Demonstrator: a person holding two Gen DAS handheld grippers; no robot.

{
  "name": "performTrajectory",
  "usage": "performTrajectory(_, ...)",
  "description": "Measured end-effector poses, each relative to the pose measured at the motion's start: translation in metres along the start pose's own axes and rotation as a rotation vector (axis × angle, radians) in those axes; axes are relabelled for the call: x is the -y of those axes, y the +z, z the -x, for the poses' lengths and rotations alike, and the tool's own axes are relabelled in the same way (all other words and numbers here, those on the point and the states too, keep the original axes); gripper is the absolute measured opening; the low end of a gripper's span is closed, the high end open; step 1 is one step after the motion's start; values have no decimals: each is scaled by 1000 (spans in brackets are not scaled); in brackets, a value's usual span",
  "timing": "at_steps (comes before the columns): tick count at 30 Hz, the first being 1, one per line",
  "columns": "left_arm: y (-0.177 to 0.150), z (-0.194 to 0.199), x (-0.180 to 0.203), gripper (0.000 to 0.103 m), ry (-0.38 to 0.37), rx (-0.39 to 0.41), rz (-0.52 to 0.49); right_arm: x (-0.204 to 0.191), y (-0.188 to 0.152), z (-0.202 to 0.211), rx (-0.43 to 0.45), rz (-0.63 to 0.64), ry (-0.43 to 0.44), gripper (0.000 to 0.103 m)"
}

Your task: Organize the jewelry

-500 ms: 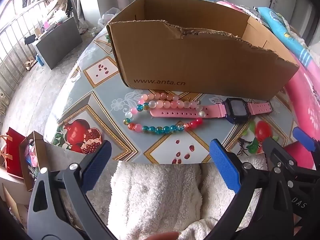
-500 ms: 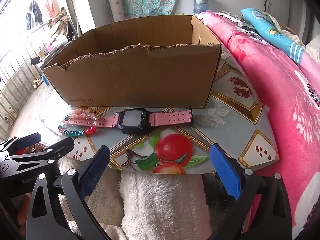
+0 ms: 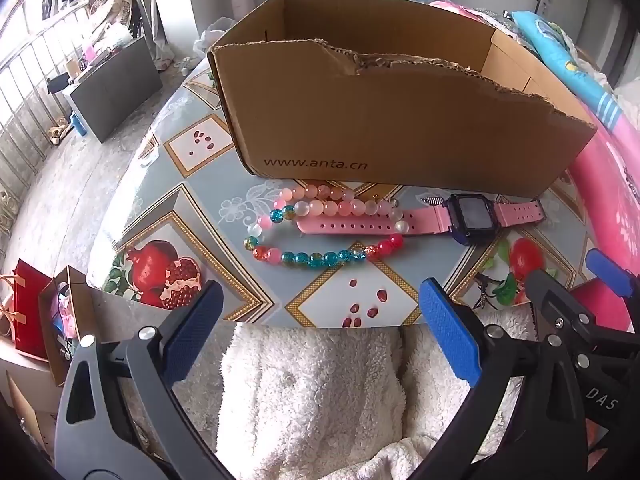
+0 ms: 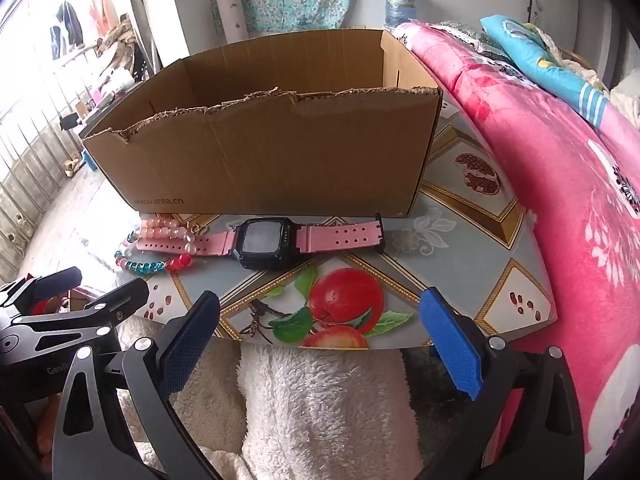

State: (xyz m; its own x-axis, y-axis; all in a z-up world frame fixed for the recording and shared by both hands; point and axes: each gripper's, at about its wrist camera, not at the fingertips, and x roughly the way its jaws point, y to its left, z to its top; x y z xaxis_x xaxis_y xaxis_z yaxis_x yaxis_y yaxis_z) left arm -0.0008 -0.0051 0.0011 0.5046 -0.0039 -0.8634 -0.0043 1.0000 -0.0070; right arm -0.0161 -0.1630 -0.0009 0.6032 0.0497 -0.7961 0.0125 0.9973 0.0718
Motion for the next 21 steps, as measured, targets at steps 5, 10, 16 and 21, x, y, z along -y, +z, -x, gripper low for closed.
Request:
performTrajectory(5, -1, 0, 1, 95, -3, 3, -3, 0, -1, 0, 0, 0, -1, 98)
performTrajectory(10, -1, 1, 1, 95, -5, 4, -1, 0, 0, -1, 0, 0, -3, 98)
performTrajectory(16, -1, 1, 2, 95, -4, 4, -2, 0, 0, -1, 0, 1, -4, 98)
performTrajectory(21, -1, 2, 1, 94, -4, 7, -2, 0, 1, -1, 2, 1, -5, 98)
